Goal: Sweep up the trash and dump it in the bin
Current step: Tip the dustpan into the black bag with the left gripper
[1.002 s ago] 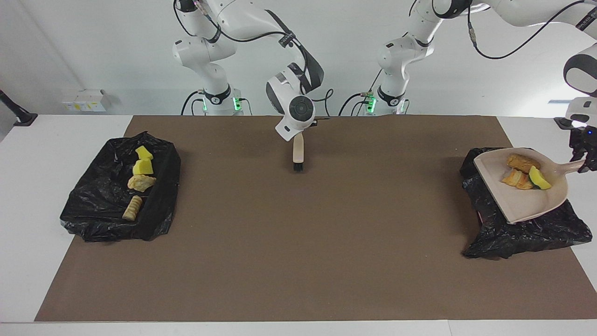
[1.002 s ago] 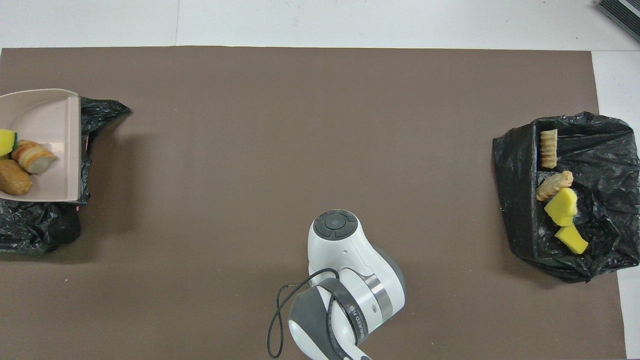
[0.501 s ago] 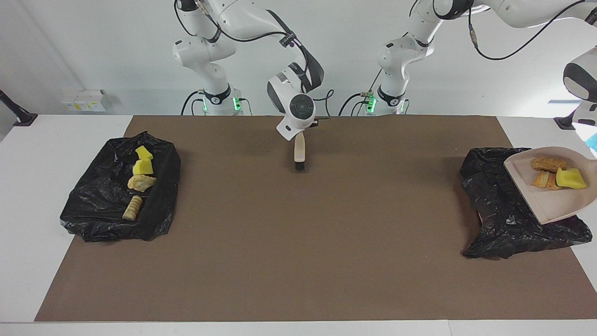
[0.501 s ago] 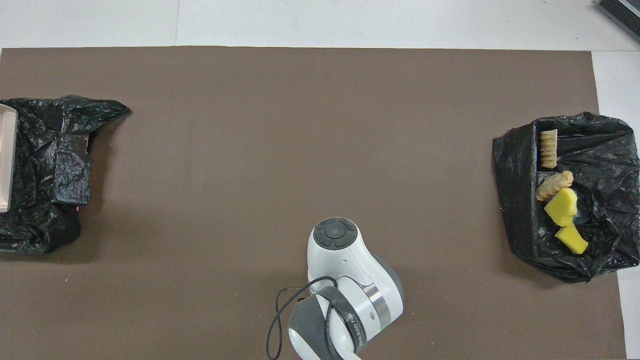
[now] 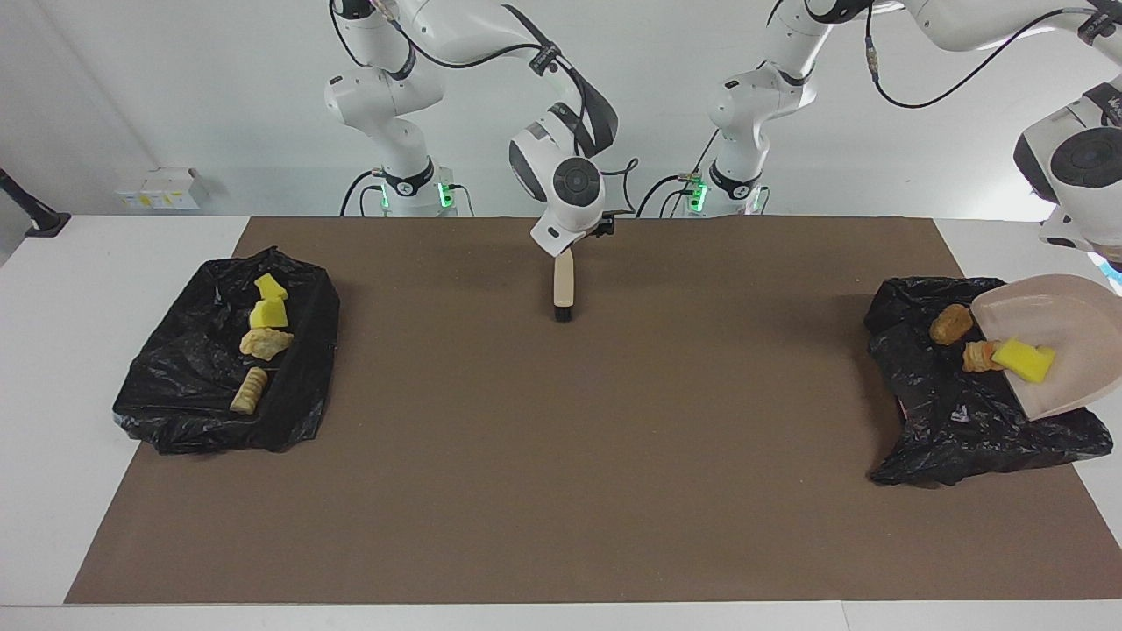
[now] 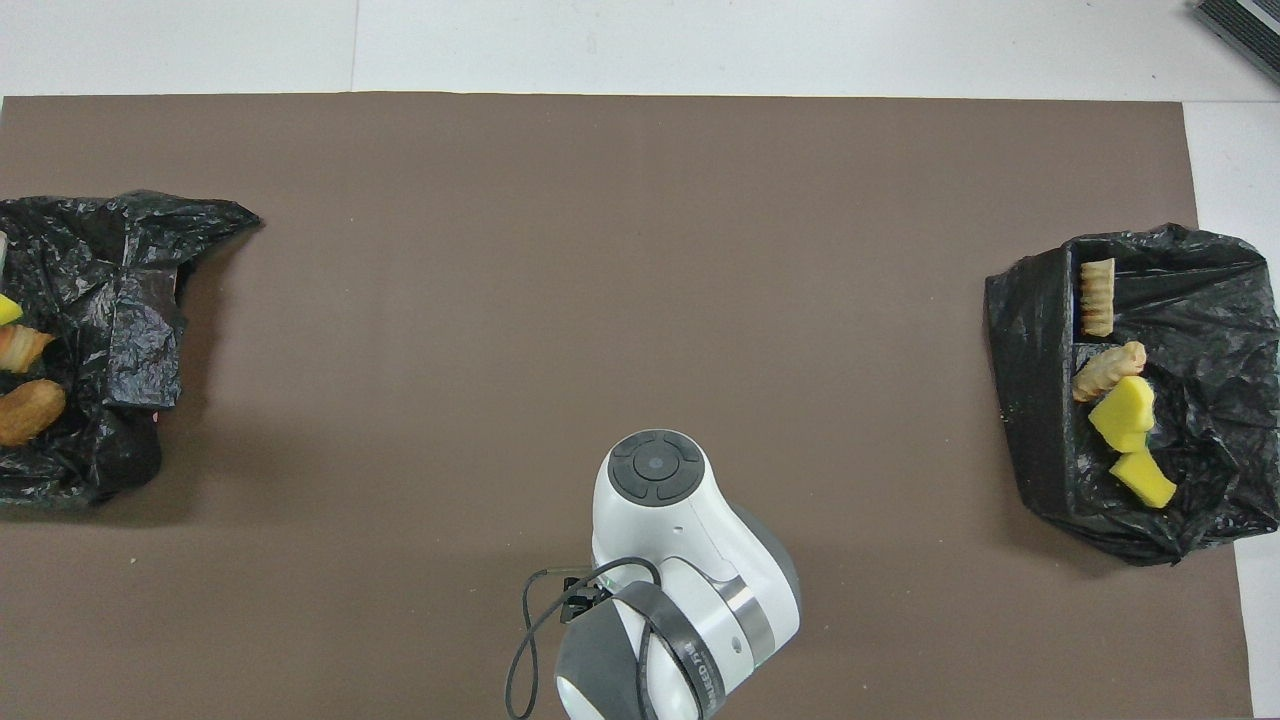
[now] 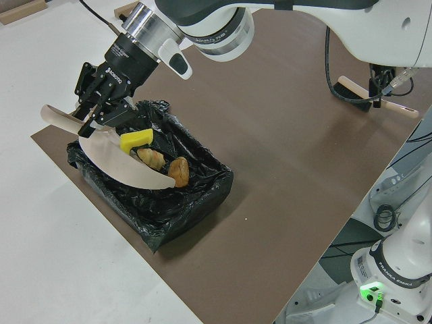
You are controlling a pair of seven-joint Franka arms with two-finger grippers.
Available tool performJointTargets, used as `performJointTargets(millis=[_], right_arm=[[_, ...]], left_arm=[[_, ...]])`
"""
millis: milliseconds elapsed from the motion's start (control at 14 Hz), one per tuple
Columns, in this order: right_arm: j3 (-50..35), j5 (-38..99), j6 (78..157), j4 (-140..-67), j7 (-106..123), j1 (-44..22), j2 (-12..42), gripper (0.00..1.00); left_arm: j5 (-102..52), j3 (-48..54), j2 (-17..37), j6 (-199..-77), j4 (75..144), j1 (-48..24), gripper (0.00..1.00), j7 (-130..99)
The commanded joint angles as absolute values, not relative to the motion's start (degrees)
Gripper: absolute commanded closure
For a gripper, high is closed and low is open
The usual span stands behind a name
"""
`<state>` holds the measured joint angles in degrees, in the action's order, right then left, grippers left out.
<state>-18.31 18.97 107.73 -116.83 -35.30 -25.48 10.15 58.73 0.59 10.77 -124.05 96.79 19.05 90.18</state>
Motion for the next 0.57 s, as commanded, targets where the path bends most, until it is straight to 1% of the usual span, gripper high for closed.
performJointTargets(millis=[0, 72, 215, 358, 501], right_arm=[[-18.11, 13.73, 110.30, -118.30, -34.19, -24.18, 3.10, 0.00], [-18.02, 11.80, 110.56, -118.04, -33.49, -21.99, 1.86, 0.00], [-18.11, 8.36, 111.79, -117.25, -31.30, -18.38, 0.71, 0.00], [-18.10, 5.12, 111.71, -115.41, -28.40, -14.17, 0.44, 0.00], [-18.11, 1.42, 111.80, -112.69, -27.16, -11.35, 1.05, 0.00]], left_arm=[[63.79, 0.09, 8.44, -125.69, 99.58, 19.60, 1.00, 89.12], [66.51, -0.09, 8.35, -124.38, 99.41, 19.69, 1.00, 89.12], [68.99, 0.09, 6.34, -122.17, 99.14, 19.34, 1.00, 89.12], [68.56, 0.61, 4.84, -119.37, 98.97, 18.37, 1.00, 88.86], [63.23, 0.62, 4.83, -113.94, 98.53, 14.78, 1.00, 85.98]])
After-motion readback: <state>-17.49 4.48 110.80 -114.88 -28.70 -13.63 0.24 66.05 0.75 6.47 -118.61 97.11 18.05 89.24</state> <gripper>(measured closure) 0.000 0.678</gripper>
